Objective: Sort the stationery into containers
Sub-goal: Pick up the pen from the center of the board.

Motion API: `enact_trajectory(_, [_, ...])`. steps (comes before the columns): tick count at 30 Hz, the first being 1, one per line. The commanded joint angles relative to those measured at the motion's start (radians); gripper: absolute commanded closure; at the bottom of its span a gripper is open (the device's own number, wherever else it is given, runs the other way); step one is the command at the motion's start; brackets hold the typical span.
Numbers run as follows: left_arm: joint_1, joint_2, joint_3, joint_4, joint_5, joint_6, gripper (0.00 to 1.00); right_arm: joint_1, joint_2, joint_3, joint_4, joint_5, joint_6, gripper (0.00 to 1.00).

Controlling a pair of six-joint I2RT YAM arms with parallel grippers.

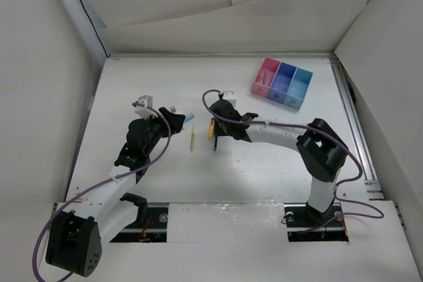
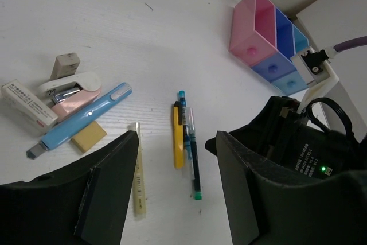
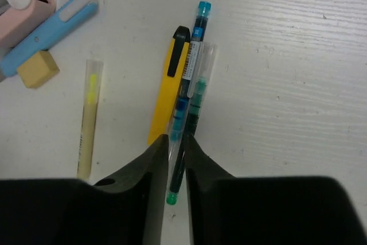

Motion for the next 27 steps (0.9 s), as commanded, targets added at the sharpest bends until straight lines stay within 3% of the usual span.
enact_trajectory(1, [-0.001, -0.011, 0.043, 0.008, -0.022, 0.002, 0.47, -0.001, 0.024, 0.006, 0.044, 0.084, 0.034, 0.74])
enact_trajectory(6, [-0.001, -0.02, 0.033, 0.02, -0.002, 0.002, 0.47, 0.008, 0.093, 0.045, 0.034, 0.102, 0.043, 0.67])
enact_trajectory(15, [-0.001, -0.02, 0.024, 0.029, 0.018, -0.007, 0.47, -0.001, 0.153, 0.084, 0.025, 0.113, 0.053, 0.67])
enact_trajectory(20, [-0.001, -0.03, 0.024, 0.039, 0.018, -0.007, 0.47, -0.001, 0.162, 0.084, 0.025, 0.136, 0.062, 0.76])
enact_trajectory(22, [-0.001, -0.03, 0.024, 0.039, 0.018, -0.007, 0.47, -0.012, 0.162, 0.075, 0.016, 0.136, 0.071, 0.93])
enact_trajectory(27, [-0.001, -0.03, 0.024, 0.039, 0.018, -0.007, 0.47, -0.046, 0.071, 0.041, 0.025, 0.159, 0.057, 1.0])
